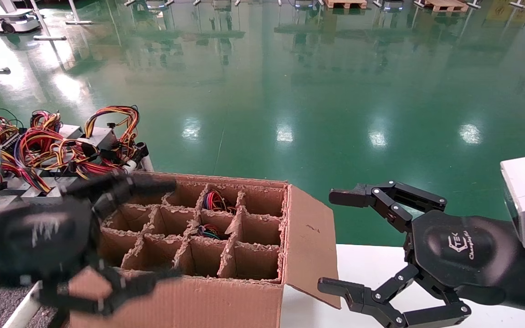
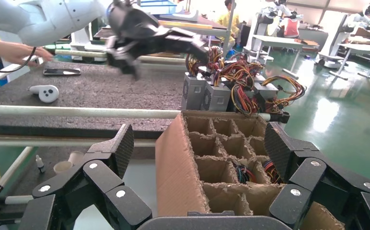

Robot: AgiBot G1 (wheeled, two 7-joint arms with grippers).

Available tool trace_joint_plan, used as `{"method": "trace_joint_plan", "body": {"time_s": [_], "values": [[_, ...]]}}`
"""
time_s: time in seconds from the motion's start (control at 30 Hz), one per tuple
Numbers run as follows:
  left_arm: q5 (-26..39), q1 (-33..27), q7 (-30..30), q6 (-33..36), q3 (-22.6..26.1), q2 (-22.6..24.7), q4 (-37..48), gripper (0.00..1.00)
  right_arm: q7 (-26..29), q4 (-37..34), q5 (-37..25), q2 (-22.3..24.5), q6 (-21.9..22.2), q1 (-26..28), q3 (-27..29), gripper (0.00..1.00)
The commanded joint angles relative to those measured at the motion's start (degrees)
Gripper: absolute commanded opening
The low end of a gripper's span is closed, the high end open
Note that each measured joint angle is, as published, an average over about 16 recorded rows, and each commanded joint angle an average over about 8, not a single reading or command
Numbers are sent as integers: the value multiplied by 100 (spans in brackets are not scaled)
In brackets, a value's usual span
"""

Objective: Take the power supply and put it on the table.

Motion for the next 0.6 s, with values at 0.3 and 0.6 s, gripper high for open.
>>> {"method": "trace_joint_plan", "body": {"time_s": [0.3, 0.6], "values": [[-138, 405, -162, 74, -108, -12, -531, 100, 0, -1, 1, 1, 1, -1, 0, 100], [-114, 319, -137, 58, -87, -12, -418, 100, 0, -1, 1, 1, 1, -1, 0, 100]]}}
